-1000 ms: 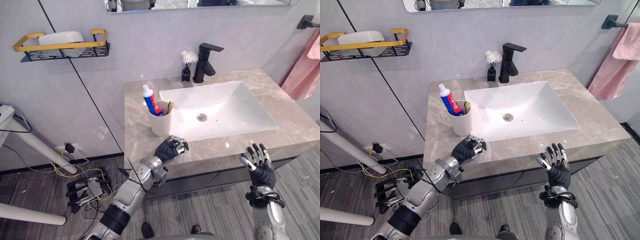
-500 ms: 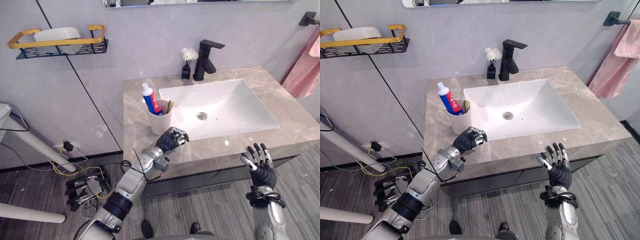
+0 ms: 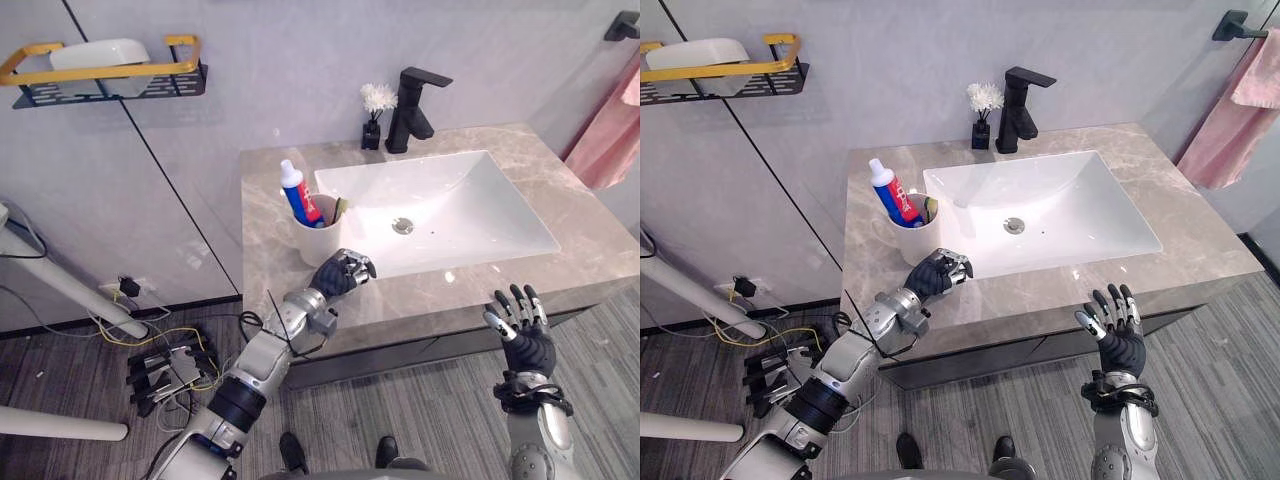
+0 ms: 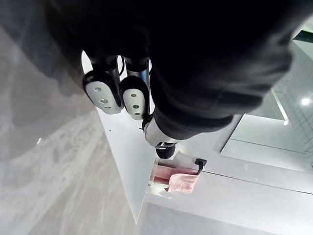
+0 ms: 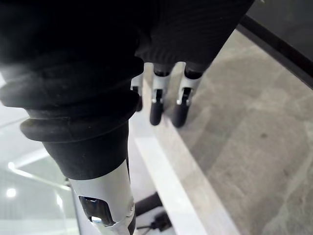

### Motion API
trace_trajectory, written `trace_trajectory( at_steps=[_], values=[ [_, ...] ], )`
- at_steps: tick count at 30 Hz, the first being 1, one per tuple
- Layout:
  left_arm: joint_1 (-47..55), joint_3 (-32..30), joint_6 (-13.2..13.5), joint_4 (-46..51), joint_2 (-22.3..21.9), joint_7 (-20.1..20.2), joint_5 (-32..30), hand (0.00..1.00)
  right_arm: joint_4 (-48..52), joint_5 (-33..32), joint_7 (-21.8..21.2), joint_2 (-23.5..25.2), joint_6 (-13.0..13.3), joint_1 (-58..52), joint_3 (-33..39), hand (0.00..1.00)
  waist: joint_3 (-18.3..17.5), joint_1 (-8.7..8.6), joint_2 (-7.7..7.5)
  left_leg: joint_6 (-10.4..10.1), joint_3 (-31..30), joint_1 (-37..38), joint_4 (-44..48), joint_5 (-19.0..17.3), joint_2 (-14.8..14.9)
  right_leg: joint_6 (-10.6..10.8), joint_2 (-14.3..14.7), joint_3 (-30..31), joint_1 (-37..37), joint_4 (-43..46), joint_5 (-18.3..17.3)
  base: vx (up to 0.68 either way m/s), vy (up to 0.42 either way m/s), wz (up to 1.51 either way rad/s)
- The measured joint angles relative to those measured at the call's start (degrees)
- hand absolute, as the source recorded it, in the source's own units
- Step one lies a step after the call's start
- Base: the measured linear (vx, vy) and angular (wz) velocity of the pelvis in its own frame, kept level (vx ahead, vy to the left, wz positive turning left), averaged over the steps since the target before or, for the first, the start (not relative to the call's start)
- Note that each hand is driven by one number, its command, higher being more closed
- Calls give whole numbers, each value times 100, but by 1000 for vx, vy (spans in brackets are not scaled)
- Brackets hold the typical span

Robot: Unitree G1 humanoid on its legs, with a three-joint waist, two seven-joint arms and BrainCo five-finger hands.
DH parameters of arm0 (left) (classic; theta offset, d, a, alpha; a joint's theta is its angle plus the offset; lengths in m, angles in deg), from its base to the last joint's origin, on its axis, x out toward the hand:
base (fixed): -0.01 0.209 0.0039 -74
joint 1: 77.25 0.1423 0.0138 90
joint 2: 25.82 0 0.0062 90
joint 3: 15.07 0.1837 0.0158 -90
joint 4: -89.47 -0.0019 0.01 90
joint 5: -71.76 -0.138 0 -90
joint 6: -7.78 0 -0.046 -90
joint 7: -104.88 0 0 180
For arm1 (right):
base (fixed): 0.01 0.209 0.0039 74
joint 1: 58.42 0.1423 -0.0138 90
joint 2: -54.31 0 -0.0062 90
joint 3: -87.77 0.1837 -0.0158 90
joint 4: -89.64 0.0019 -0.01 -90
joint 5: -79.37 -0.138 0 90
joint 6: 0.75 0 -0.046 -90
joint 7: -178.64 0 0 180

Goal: Organize washtable

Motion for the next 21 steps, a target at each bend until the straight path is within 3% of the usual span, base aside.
trace_trajectory(
  at_steps=[21],
  values=[
    [-584, -370, 269, 7, -4, 119, -218, 100, 277, 1, 0, -7, 11, 12, 131, 0, 488, 3, -127, 19, 1, -253, 2, 13, 10, -3, 8, 9, -241, 69, 3, 13, 2, 0]
  ],
)
